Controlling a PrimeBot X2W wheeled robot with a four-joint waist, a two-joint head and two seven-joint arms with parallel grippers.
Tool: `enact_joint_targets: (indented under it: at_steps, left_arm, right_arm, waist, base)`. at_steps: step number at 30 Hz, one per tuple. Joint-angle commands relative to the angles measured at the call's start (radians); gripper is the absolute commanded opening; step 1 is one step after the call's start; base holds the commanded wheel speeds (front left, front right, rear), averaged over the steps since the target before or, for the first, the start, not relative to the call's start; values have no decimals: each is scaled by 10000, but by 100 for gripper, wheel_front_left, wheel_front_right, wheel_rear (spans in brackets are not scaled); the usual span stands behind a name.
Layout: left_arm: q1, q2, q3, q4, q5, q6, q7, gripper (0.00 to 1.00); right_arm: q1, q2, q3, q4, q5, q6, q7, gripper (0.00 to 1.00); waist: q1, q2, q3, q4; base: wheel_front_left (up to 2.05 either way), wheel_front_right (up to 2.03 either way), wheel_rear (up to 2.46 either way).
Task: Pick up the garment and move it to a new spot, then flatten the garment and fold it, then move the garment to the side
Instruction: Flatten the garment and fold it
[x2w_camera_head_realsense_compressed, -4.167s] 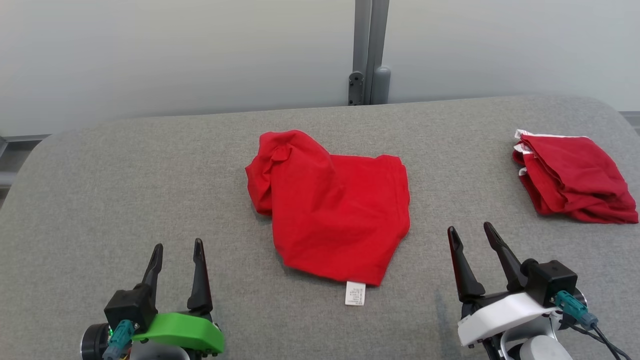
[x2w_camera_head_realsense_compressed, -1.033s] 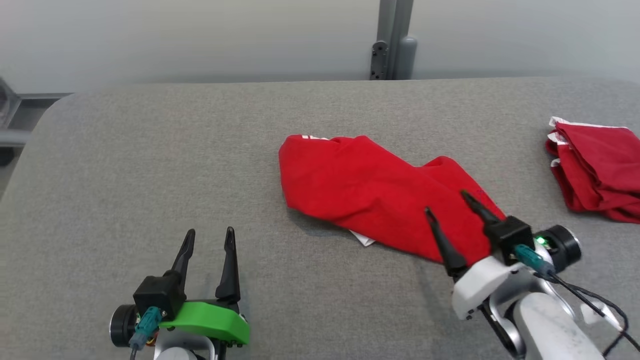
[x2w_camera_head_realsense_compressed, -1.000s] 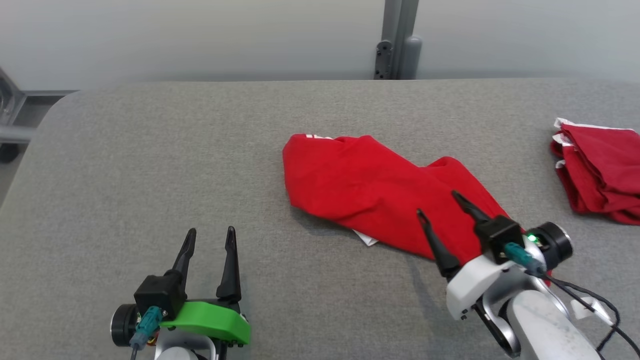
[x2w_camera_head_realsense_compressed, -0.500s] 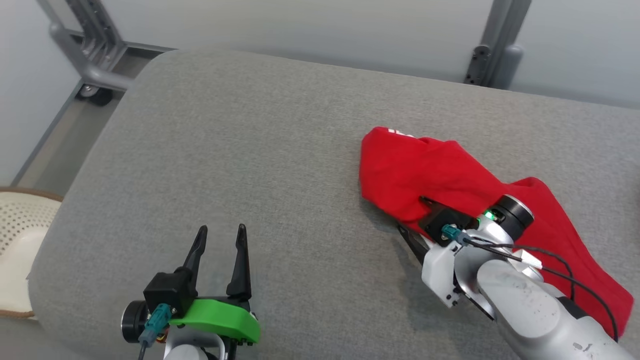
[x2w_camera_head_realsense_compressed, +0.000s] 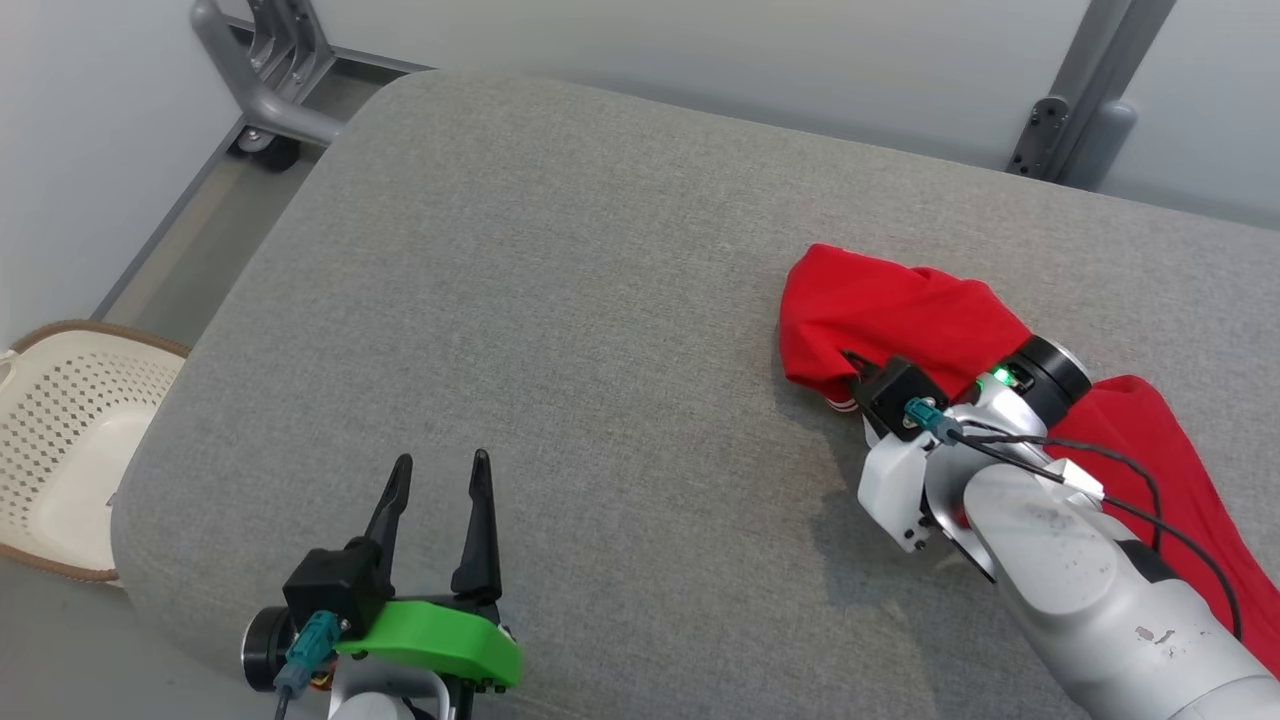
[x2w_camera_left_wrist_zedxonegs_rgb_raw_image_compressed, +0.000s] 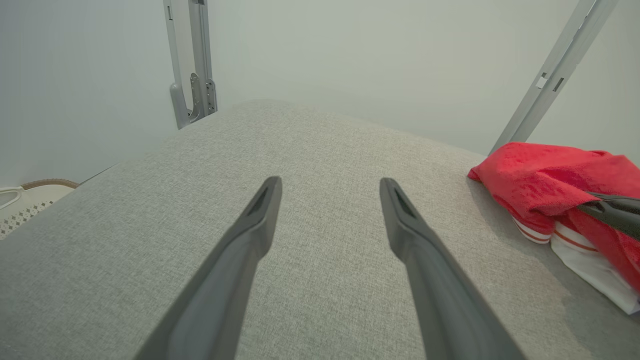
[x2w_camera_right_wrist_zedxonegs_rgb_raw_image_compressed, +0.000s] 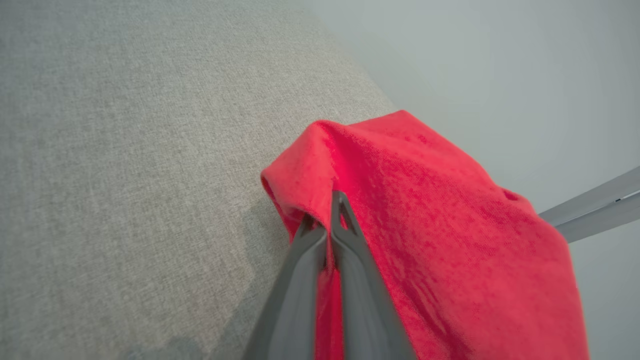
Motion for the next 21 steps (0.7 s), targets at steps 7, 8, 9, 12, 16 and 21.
enact_joint_targets:
  at_steps: [7,8,9,12,16,21]
  left_arm:
    - [96,16,68,-10,198,-20,0,100]
    - [89,15,82,1,231,-35,0,100]
    - [80,15,76,10,237,-46,0,100]
    - [60,15,94,23,238,-70,0,100]
    - [-41,15,71,6,248,-129,0,100]
    - [-310,15,-142,7,140,-163,-1,100]
  right_arm:
    - [-119,292,-111,-1291,-86,-8,-611,0]
    - [-98,297,-50,-1593,-79,-8,-662,0]
    - [-65,267,-23,-1932,-75,-8,-681,0]
    - [94,58,-155,-2853,23,-10,-539,0]
    - [97,-356,-719,-3468,354,-10,104,0]
    - [-317,-969,-1283,-2674,640,-10,786,0]
  waist:
    - [0,0,-116,-712]
    - [0,0,-116,-779]
    - [0,0,-119,-826]
    - [0,0,-105,-922]
    - [0,0,33,-941]
    - [0,0,363,-713]
  base:
    - [0,0,0]
    - [0,0,0]
    - [0,0,0]
    - [0,0,0]
    - [0,0,0]
    - [0,0,0]
